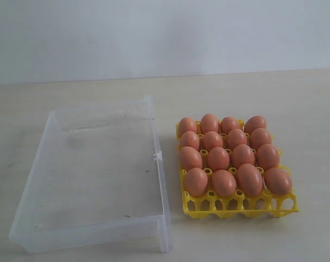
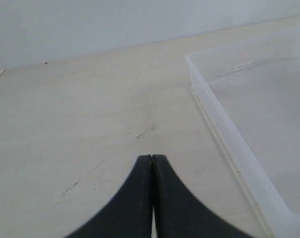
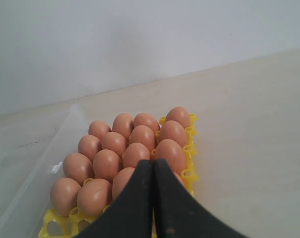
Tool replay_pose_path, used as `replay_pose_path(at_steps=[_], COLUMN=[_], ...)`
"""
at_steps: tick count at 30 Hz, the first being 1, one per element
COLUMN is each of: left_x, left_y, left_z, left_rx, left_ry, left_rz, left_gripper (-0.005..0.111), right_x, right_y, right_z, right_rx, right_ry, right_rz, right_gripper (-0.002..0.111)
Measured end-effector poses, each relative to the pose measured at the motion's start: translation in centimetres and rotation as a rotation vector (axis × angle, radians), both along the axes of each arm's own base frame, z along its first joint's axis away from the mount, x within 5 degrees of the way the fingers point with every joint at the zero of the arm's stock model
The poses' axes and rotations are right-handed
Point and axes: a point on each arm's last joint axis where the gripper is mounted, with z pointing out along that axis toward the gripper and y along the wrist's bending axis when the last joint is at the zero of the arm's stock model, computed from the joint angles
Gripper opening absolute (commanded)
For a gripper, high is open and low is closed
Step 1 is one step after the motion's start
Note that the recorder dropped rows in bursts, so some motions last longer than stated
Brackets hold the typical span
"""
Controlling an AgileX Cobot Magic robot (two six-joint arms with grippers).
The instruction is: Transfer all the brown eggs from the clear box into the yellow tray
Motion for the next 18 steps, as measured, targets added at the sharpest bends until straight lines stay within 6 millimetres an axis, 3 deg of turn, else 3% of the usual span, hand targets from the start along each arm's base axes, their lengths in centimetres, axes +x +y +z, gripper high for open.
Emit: replay_pose_path(at_steps=[18], left_x=[0.00], left_y=[0.00], left_z=[0.00], left_rx=[0.000], left_ry=[0.000], left_rz=[0.000], left_gripper=[0.000], right_x=[0.02], right_y=[-0.09], right_z=[0.00], right_rx=[-0.004], right_ry=[-0.001], right_rz=[-0.016], right_gripper=[0.000])
